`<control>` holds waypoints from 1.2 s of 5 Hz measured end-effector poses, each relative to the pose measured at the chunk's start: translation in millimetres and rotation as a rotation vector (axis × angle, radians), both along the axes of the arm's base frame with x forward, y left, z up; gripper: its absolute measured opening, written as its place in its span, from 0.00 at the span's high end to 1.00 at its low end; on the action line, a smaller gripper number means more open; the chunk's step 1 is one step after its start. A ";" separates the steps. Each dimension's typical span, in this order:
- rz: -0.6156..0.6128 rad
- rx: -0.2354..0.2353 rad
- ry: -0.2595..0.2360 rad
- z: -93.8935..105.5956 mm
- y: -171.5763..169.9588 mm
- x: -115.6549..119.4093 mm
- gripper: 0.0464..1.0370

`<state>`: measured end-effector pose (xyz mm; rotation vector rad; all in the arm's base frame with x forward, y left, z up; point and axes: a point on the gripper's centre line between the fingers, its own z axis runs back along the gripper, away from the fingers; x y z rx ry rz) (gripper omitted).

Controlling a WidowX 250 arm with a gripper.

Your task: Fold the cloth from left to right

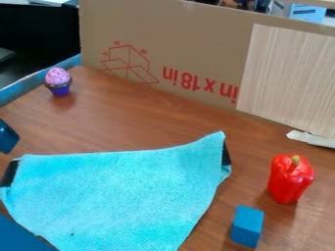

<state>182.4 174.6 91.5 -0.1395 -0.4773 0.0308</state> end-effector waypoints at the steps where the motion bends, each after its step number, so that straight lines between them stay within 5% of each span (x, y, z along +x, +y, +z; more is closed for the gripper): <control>1: 0.001 -0.022 0.012 -5.8 -1.5 -0.8 0.04; 4: 0.081 -0.012 -0.007 -30.1 -0.2 -5.4 0.04; 6: 0.101 0.092 0.059 -48.6 -0.4 -10.3 0.04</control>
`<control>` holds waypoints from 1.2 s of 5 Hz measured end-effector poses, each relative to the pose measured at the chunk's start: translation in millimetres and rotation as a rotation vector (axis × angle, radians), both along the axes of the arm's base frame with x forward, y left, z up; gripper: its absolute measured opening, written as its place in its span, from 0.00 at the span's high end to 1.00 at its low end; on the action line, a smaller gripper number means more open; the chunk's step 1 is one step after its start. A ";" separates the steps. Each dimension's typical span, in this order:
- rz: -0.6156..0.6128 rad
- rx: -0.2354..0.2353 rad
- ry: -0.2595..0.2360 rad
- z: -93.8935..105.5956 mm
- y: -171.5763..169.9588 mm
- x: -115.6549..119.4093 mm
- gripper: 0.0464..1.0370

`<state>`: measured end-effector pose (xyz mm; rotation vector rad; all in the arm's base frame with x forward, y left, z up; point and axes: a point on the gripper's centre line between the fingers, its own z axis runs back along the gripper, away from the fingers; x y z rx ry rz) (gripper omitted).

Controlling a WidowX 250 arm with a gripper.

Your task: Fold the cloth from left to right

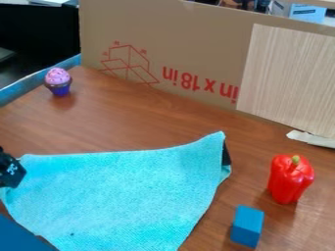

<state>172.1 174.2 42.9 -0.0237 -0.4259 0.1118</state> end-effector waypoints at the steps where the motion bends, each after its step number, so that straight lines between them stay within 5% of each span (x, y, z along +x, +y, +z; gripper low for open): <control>1: 0.023 0.025 0.012 -5.4 5.8 -0.3 0.04; 3: 0.045 0.036 0.032 -20.3 16.4 1.5 0.09; 5: 0.032 -0.045 0.024 -15.4 11.5 0.8 0.67; 6: 0.022 -0.072 -0.010 5.3 7.9 6.3 0.89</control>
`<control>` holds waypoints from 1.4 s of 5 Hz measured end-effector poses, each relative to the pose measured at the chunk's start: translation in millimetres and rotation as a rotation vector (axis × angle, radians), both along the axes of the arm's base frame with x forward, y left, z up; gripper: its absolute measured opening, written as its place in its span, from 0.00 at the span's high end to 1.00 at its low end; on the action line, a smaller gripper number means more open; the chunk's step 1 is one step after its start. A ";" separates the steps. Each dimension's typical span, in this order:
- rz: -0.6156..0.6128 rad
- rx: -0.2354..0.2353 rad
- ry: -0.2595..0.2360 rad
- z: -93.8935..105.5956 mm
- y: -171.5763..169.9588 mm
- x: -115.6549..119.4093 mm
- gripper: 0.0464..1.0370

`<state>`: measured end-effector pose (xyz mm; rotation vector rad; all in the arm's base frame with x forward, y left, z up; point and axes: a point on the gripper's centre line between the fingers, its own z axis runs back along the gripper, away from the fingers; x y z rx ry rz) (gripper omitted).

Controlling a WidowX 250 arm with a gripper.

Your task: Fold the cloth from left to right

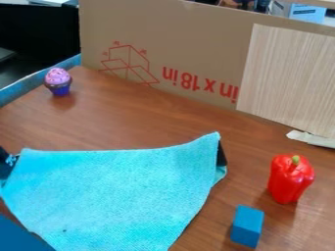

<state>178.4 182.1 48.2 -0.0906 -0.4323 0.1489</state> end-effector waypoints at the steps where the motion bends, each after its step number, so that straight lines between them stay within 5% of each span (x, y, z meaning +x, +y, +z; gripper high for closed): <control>1: -0.006 -0.011 -0.017 19.2 -12.2 14.4 0.99; 2: 0.006 -0.026 -0.021 30.0 -27.0 32.9 0.97; 3: 0.010 -0.010 -0.012 30.7 -27.8 37.2 0.83; 5: 0.062 0.050 0.072 20.5 -1.1 10.6 0.25; 6: 0.053 0.069 0.050 13.5 5.2 -2.6 0.03; 7: 0.034 0.088 0.056 -4.1 5.5 -8.3 0.04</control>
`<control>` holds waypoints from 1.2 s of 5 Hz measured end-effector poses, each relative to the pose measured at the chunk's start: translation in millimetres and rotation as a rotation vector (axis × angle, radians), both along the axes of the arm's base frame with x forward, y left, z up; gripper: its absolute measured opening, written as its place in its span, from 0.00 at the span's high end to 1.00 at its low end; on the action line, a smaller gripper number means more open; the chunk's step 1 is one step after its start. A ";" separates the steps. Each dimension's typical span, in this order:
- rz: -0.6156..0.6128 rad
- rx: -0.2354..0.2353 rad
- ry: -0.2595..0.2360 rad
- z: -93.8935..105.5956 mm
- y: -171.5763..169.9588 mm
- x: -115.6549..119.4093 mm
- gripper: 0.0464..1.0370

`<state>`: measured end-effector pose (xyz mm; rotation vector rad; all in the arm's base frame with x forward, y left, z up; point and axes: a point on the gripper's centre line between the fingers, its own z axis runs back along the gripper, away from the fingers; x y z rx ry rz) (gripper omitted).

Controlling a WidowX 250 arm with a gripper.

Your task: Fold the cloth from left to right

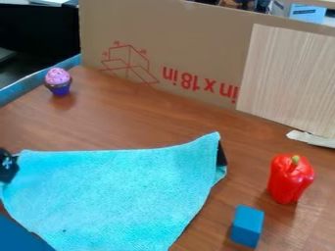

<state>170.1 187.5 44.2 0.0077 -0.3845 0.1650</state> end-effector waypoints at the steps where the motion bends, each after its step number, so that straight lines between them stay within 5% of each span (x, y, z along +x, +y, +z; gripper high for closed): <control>1: 0.013 0.027 -0.001 -16.0 3.8 1.0 0.04; 2: 0.037 0.049 -0.010 -24.8 12.7 11.1 0.07; 4: 0.043 -0.009 -0.016 -23.5 1.5 10.1 0.64; 5: 0.030 -0.075 -0.031 -7.8 -9.4 14.5 0.86; 6: 0.016 -0.110 -0.079 23.1 -19.7 27.6 0.97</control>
